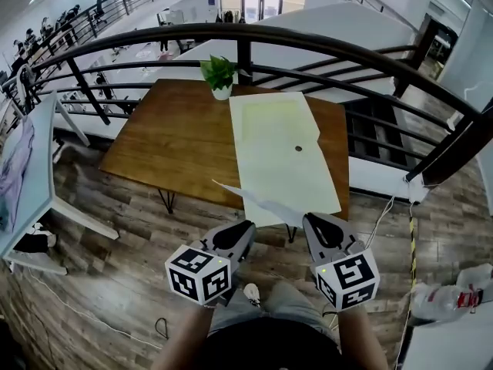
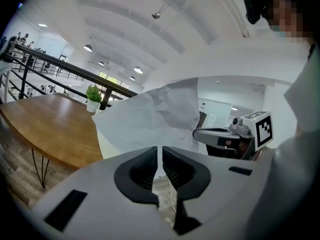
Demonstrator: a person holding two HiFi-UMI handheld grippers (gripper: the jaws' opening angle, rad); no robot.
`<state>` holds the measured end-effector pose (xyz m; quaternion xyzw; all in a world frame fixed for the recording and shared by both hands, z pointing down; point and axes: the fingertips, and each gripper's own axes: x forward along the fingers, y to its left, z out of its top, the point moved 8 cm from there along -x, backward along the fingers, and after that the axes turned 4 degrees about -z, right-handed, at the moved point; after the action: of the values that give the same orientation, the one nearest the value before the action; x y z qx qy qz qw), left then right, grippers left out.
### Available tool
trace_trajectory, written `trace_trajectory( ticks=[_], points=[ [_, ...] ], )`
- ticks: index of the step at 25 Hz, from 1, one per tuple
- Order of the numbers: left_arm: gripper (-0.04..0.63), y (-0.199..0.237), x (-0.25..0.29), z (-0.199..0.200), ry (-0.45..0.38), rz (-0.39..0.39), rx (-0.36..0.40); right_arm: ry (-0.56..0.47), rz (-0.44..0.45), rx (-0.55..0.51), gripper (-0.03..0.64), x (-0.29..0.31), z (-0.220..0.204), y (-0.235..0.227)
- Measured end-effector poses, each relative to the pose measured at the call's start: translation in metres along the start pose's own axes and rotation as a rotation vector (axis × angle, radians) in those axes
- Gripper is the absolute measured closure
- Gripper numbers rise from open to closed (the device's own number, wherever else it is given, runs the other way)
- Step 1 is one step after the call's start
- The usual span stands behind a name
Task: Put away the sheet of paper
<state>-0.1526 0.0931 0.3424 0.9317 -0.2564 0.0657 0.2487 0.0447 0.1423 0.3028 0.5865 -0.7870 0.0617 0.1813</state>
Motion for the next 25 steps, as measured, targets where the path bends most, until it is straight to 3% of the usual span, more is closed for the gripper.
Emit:
trace_trajectory(
  ticks=[9,18,25],
  points=[
    [0.554,0.020,0.013,0.006,0.011,0.006,-0.020,0.006,-0.013,0.001,0.588,0.024,0.004,-0.018],
    [0.554,0.052,0.050,0.026,0.064,0.029,-0.008,-0.009,-0.002,0.001,0.588,0.070,0.019,-0.065],
    [0.554,0.072,0.093,0.052,0.051,0.020,0.000,-0.027,0.008,-0.020,0.588,0.107,0.038,-0.107]
  ],
)
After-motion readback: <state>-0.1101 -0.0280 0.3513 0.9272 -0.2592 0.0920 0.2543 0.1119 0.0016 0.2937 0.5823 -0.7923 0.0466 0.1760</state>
